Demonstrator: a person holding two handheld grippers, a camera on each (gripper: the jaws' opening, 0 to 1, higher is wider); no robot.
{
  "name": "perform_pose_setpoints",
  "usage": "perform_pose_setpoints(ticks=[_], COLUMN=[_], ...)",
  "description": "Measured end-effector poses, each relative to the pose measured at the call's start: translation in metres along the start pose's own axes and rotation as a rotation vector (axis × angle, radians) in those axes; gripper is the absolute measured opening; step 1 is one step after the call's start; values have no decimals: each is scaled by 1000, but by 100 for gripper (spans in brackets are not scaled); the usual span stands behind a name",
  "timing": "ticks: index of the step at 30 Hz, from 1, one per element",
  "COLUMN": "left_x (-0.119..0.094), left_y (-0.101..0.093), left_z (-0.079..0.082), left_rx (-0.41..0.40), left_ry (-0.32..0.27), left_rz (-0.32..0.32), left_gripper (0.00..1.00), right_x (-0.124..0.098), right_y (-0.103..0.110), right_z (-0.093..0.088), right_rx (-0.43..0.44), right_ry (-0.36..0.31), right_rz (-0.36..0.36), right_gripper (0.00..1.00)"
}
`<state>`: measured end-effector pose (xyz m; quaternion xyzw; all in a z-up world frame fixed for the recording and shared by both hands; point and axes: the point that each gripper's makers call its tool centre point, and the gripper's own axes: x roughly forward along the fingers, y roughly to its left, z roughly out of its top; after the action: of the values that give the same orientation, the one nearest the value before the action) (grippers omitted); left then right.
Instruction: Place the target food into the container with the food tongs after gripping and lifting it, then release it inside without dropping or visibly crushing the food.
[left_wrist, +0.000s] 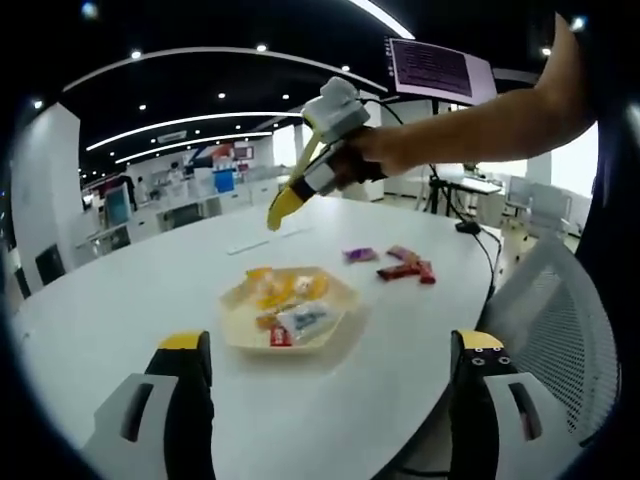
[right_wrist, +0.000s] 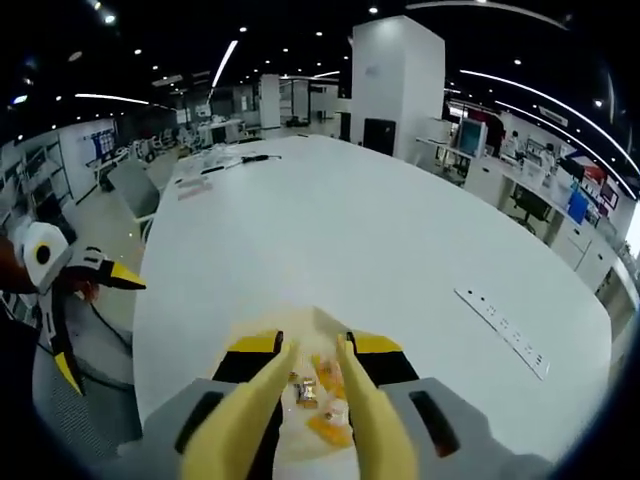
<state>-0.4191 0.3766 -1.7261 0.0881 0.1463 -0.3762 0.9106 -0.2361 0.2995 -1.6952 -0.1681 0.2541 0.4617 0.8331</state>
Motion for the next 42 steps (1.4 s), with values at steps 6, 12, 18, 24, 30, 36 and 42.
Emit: perform_pose_setpoints(ticks=[6,12,18,24,30,36,42], left_x=[0,1,2,2,1,2,2], left_y=[0,0,-3,-4,-5,-7,-5], left_z=[0,0,-1,-2,0,-1,0], left_rx=[2,-6,-3,-5,12,19,11], left_ry=[-1,-3,6,12,1,9,3], left_rz=[-2,-7,-21,-26,-24,-28,-26], left_gripper=[96,97,97,97,96,95,95], right_x=[-15,-33,-55,-75,-96,-112,-123], right_y=[-2,-8,-16,-17,-22,-31,-30], right_z=[3,5,1,-14,-37,-58,-70], right_rx=[-10,-23,-3,-37,-33,-16,-28], right_ry=[-28,-64,-106,-107,-91,-103,-106], right_rz=[-13,-45,-74,-65,-83,-92,-91], right_gripper=[25,25,26,26,26,26,27])
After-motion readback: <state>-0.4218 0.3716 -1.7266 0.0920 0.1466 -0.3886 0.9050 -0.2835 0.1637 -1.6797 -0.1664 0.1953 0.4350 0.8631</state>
